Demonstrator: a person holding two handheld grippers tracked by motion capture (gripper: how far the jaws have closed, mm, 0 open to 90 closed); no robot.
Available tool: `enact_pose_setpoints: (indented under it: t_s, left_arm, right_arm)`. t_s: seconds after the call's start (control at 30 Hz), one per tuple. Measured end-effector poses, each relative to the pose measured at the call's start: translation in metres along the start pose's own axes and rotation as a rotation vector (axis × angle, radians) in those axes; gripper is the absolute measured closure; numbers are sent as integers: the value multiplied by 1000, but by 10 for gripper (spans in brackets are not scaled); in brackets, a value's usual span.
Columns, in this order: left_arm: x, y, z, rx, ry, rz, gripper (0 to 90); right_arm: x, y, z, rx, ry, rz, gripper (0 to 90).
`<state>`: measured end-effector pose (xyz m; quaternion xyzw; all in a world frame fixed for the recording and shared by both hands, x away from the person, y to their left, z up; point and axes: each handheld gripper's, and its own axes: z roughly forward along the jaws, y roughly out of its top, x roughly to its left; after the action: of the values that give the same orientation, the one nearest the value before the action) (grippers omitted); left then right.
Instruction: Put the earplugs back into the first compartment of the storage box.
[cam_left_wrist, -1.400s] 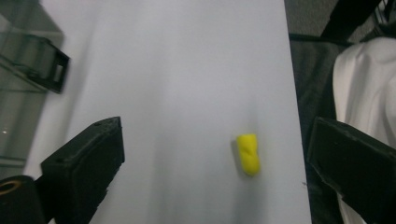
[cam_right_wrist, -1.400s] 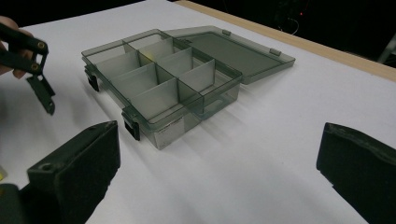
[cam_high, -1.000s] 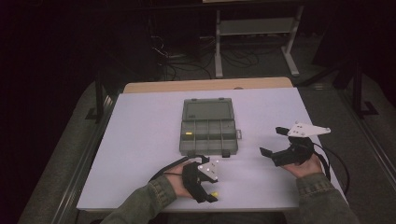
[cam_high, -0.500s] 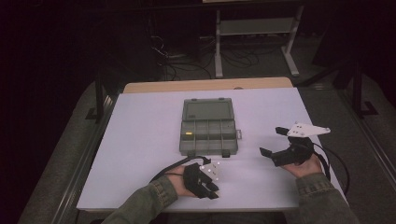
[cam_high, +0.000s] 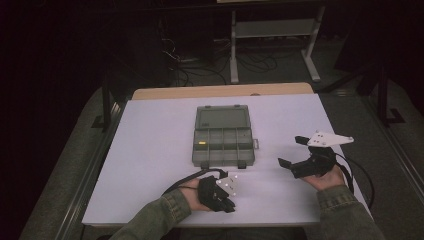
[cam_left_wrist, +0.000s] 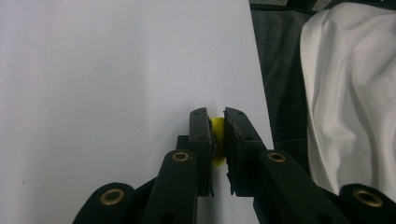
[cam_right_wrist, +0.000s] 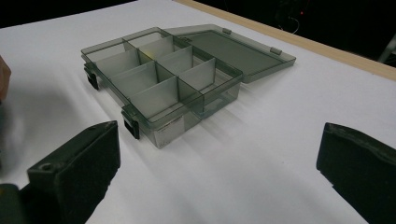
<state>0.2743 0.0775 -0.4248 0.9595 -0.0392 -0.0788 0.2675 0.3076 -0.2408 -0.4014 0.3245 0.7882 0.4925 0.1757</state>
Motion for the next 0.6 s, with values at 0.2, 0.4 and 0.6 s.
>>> enact_pose_setpoints:
  t_s: [0.2, 0.4, 0.6]
  left_arm:
    - [1, 3, -10, -22, 19, 10, 815]
    - [6, 3, -26, -65, 52, -3, 815]
    - [13, -1, -45, -89, 87, -16, 815]
  right_arm:
    - [0, 0, 0, -1, 1, -1, 0]
    - [0, 0, 0, 1, 1, 0, 0]
    - [0, 0, 1, 3, 1, 1, 0]
